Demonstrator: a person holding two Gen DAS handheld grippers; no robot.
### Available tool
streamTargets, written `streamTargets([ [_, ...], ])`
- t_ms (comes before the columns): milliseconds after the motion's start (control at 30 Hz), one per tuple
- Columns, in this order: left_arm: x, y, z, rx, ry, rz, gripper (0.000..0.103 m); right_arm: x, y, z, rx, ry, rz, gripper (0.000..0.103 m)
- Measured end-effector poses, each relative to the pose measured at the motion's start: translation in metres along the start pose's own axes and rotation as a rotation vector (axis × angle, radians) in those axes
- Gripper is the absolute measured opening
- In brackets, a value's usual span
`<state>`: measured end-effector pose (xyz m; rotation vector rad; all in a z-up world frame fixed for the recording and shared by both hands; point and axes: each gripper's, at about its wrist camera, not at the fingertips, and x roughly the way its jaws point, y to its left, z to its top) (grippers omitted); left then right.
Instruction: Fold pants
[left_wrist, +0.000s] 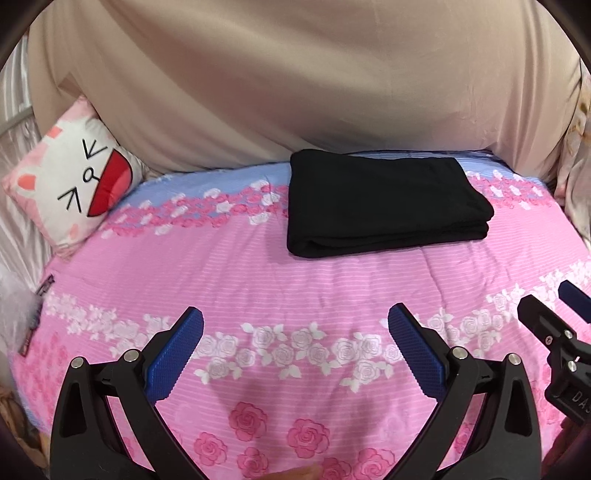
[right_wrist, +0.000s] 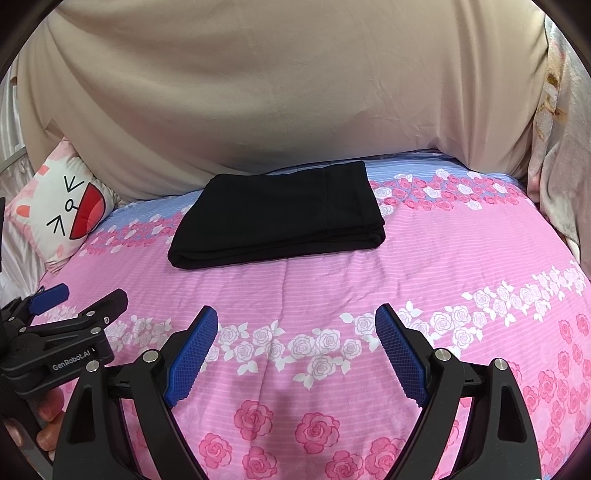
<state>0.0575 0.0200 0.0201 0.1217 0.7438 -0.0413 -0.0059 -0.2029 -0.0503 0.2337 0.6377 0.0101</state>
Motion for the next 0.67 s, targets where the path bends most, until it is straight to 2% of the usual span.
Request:
streamTargets([
  [100, 0.0017, -0.0013, -0.0013, -0.003, 0.000, 0.012, 0.098, -0.0004, -0.0013, 0.0002, 0.002, -0.001, 0.000, 0.085],
  [267, -0.0015, -0.0010, -0.0039, -0.010, -0.048, 0.012, 0.098, -0.0001, -0.0014, 0.0005, -0.001, 0.001, 0.000, 0.085],
  [367, 0.0017, 0.0023, -0.0035, -0.031, -0.033, -0.004, 0.098, -0.0001, -0.0012, 0.0007, -0.001, 0.001, -0.001, 0.085],
  [467, 0.0008, 0.0013, -0.0043, -0.021, -0.026, 0.038, 0.098, -0.0005, -0.0017, 0.0006, -0.002, -0.001, -0.002, 0.085],
  [567, 0.0006, 0.0032, -0.0049, -0.023, 0.007, -0.007, 0.098, -0.0017, -0.0019, 0.0005, -0.003, -0.002, -0.002, 0.085],
  [667, -0.0030, 0.0031, -0.0077, -0.023, 0.002, 0.004, 0.098, -0.0031, -0.0008, 0.0001, -0.010, -0.004, -0.005, 0.085],
])
